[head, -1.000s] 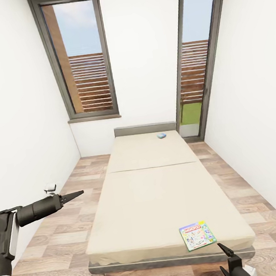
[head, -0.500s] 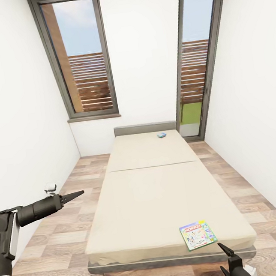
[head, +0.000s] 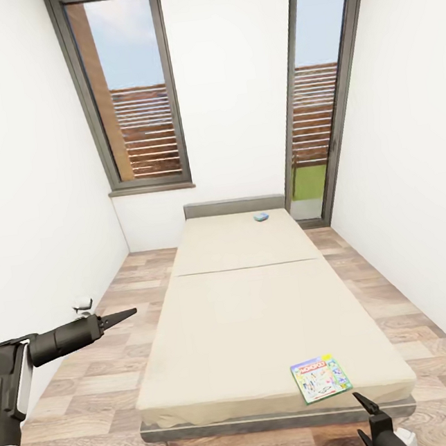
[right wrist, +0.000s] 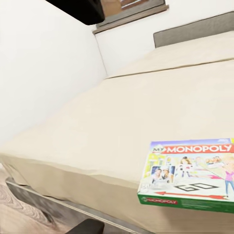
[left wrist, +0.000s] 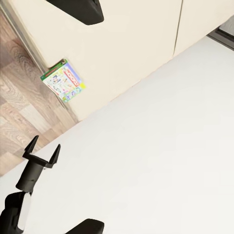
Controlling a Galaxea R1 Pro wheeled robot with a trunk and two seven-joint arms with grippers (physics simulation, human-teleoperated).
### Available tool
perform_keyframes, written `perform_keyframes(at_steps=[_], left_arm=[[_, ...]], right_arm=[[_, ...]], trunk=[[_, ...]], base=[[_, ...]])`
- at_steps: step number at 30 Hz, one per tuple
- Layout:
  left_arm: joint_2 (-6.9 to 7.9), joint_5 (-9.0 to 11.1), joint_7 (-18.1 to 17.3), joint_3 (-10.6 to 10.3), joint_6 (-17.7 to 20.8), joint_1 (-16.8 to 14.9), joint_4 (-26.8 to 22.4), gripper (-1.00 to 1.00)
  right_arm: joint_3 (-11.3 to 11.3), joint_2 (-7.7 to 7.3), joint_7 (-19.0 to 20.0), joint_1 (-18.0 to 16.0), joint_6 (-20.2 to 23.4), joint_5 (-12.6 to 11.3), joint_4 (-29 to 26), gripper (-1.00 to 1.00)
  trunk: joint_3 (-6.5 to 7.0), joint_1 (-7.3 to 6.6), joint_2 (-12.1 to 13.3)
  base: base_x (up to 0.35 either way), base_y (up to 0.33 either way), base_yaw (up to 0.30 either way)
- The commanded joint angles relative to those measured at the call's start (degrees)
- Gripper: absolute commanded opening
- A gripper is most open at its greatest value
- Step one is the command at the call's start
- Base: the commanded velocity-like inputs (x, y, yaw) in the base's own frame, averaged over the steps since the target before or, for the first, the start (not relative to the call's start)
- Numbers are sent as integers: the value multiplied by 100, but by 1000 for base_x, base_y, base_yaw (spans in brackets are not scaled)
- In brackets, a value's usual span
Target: Put all the toys in the child's room - the three board games (two on the bed and one on the table), the two jigsaw puzzles on the table, and the tennis ball on the table - inside the toy box on the table in the child's room.
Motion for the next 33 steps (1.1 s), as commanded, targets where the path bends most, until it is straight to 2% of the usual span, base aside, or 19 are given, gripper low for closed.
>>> perform_keyframes(at_steps=[1, 26, 33], left_arm=[[1, 1, -20, 1, 60, -4, 0, 100], [-3, 9, -20, -2, 60, -4, 0, 100], [-6, 10, -20, -6, 60, -1, 0, 100]], right_arm=[[-29, 1, 7, -6, 25, -22, 2, 100], [12, 18, 205, -5, -78, -17, 2, 100], [28, 2, 613, -5, -121, -14, 8, 100]], trunk=[[-26, 23, -47], [-474, 572, -1050], [-600, 726, -1330]], base=[[0, 0, 0], [0, 0, 0], [0, 0, 0]])
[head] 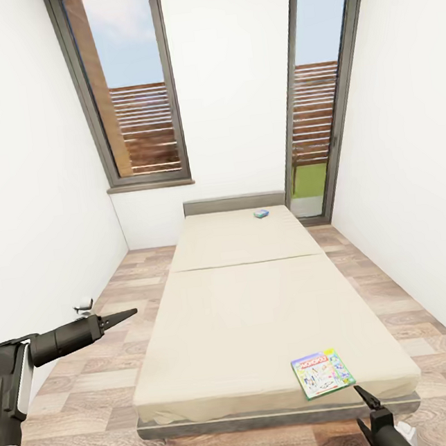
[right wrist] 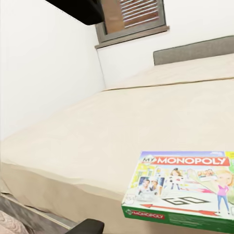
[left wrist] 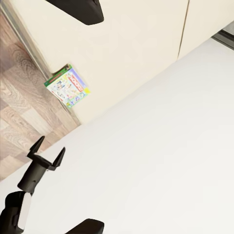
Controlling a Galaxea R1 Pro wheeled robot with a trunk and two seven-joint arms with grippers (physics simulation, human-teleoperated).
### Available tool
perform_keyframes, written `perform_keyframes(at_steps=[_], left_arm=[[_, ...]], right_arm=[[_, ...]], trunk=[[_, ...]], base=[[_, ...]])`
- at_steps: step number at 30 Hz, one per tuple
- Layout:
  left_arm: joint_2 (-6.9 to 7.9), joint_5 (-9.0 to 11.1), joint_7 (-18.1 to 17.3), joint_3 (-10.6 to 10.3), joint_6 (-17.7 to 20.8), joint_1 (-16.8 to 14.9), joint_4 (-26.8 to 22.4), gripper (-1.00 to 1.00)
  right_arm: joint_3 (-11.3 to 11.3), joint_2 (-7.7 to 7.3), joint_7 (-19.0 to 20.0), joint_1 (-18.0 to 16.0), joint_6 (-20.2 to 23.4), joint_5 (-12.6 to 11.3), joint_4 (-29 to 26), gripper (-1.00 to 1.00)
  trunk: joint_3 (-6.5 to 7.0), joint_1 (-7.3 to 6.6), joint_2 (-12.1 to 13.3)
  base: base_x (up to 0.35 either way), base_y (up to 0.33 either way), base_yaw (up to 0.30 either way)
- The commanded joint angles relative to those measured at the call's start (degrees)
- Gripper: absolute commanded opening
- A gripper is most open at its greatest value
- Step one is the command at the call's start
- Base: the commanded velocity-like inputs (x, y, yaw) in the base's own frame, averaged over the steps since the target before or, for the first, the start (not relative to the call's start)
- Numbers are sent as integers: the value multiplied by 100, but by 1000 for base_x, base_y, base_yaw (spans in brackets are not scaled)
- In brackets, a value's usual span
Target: Put all the toys in the child's room - the three board games (two on the bed and one on the table), the two jigsaw puzzles on the table, and the tennis ball on the table - inside the toy box on the table in the child's room.
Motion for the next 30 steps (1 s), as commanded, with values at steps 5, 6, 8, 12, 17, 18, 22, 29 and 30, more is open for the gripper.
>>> perform_keyframes(at_steps=[5, 6, 8, 12, 17, 18, 22, 29, 30], left_arm=[[1, 2, -19, 0, 61, 0, 0, 100], [1, 2, -19, -1, 61, 1, 0, 100], [1, 2, -19, 1, 58, 1, 0, 100], [6, 2, -19, 6, 60, 2, 0, 100], [-4, 2, -19, 0, 60, 2, 0, 100], [-5, 2, -19, 0, 60, 2, 0, 100], [-7, 2, -19, -1, 60, 2, 0, 100], [-7, 2, -19, -1, 61, 2, 0, 100], [-7, 2, -19, -1, 61, 2, 0, 100]], right_arm=[[-14, -11, 249, -6, -169, -18, 13, 100], [-13, -13, 262, -6, -187, -17, 14, 100], [-9, -12, 289, -6, -222, -16, 16, 100], [-6, -9, 307, -6, -257, -11, 21, 100], [-7, -8, 315, -6, -273, -14, 25, 100], [-8, -8, 313, -6, -274, -10, 25, 100], [-9, -1, 303, -6, -287, 24, 26, 100], [-11, 9, 299, -6, -291, 37, 26, 100], [-11, 7, 299, -6, -291, 37, 26, 100]], trunk=[[-97, 111, -206], [-115, 133, -246], [-150, 176, -326], [-222, 264, -487], [-312, 374, -687], [-330, 396, -727], [-402, 484, -888], [-527, 638, -1169], [-545, 660, -1209]], base=[[0, 0, 0], [0, 0, 0], [0, 0, 0], [0, 0, 0], [0, 0, 0], [0, 0, 0], [0, 0, 0], [0, 0, 0], [0, 0, 0]])
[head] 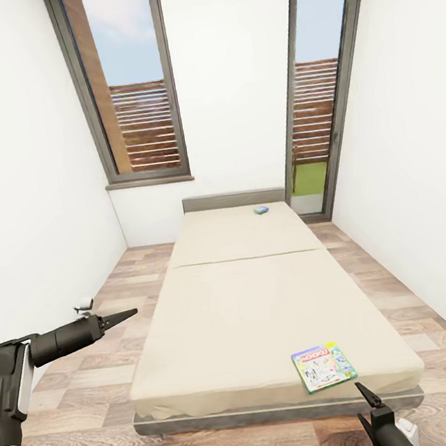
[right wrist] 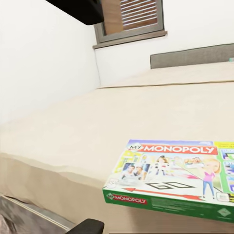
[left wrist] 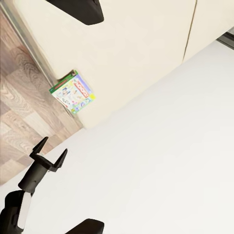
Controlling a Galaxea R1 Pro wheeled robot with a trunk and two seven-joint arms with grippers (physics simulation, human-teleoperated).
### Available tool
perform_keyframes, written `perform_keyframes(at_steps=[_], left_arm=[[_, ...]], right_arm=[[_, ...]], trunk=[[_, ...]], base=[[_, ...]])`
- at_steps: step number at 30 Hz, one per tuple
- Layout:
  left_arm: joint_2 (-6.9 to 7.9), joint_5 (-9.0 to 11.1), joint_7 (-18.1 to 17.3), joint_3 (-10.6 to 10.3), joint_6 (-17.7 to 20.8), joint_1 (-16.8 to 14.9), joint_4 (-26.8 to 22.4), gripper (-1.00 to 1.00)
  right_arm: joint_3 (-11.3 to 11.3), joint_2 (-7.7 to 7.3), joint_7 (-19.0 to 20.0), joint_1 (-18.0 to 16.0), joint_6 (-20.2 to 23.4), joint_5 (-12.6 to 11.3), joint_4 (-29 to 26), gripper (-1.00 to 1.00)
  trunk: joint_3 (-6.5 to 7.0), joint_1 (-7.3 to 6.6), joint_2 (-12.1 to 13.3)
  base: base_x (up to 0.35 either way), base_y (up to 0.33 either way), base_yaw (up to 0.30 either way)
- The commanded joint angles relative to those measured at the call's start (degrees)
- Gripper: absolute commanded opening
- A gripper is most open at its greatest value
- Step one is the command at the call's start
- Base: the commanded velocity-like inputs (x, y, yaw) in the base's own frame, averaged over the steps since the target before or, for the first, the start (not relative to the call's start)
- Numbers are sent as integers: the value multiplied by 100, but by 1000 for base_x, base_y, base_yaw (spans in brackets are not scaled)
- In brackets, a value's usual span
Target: Put all the toys in the child's room - the three board games (two on the bed and one on the table), the two jigsaw puzzles on the table, and the tennis ball on the table - inside the toy box on the table in the child's room.
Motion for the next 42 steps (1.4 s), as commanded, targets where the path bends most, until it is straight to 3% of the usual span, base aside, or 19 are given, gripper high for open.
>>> perform_keyframes(at_steps=[1, 16, 42], left_arm=[[1, 2, -19, 1, 60, -4, 0, 100], [6, 2, -35, 1, 60, -4, 0, 100], [49, -7, -442, 26, 60, -4, 0, 100]], right_arm=[[-23, -1, 11, -6, 46, -26, 4, 100], [-15, 34, 10, -6, 45, -9, -2, 100], [-22, 64, -3, -6, 36, -8, -15, 100]], trunk=[[-24, 22, -45], [-294, 352, -646], [-760, 923, -1689]], base=[[0, 0, 0], [0, 0, 0], [0, 0, 0]])
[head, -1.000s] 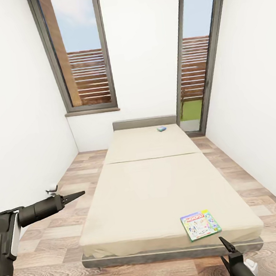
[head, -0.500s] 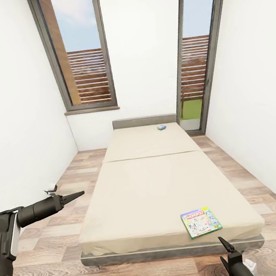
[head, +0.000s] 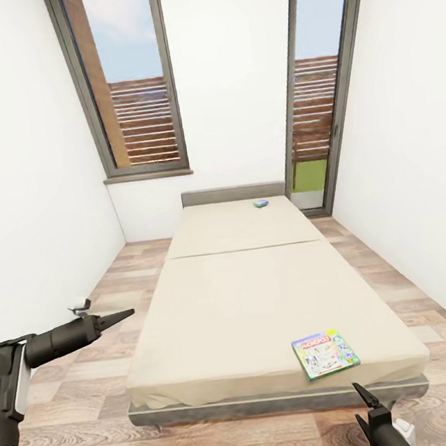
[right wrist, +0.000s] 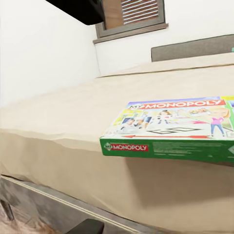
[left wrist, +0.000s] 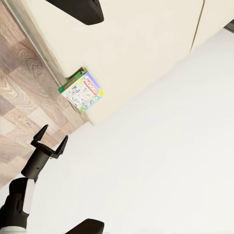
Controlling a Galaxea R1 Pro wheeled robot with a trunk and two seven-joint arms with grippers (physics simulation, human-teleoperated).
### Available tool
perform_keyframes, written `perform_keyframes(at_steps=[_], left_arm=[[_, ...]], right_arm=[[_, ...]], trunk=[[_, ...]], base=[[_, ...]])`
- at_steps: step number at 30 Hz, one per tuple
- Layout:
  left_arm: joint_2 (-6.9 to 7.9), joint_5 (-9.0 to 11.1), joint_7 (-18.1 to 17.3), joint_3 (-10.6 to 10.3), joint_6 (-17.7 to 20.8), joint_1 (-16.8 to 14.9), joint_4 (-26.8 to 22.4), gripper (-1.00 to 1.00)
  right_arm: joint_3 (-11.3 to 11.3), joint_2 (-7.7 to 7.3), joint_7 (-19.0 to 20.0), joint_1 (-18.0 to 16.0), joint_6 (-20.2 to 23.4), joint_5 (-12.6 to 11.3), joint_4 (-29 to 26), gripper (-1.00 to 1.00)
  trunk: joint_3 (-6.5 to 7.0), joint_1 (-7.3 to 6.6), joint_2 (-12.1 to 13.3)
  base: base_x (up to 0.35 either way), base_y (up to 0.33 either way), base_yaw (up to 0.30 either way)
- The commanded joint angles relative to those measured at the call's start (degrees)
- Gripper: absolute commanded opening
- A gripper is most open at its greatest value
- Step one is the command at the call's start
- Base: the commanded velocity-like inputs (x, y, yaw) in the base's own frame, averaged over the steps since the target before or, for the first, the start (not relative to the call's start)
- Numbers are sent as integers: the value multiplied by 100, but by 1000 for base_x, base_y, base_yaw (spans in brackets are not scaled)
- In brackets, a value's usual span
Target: Put all the toys in the child's room - the three board games (two on the bed and one on the table), the two jigsaw puzzles on the table, and the tennis ball on the table - inside the toy box on the table in the child's room.
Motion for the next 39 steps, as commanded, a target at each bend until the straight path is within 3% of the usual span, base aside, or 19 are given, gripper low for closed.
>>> perform_keyframes(at_steps=[1, 4, 11, 15, 39], left_arm=[[6, -7, -79, 8, 60, -3, 0, 100], [31, -21, -216, 23, 61, -3, 0, 100], [386, -27, -400, 36, 61, -3, 35, 100], [495, -11, -400, 35, 61, -3, 41, 100], [550, 25, -400, 37, 132, 31, 44, 100]], right_arm=[[-16, 0, 8, -5, 45, -32, 3, 100], [-18, 0, 8, -5, 45, -32, 3, 100], [-17, 0, 8, -5, 45, -32, 3, 100], [-17, 0, 7, -5, 45, -32, 3, 100], [-3, 9, 12, -5, 43, -38, 7, 100]], trunk=[[-24, 22, -44], [-78, 88, -165], [-203, 242, -445], [-275, 330, -606], [-293, 352, -646]], base=[[0, 0, 0], [0, 0, 0], [0, 0, 0], [0, 0, 0], [13, 18, 0]])
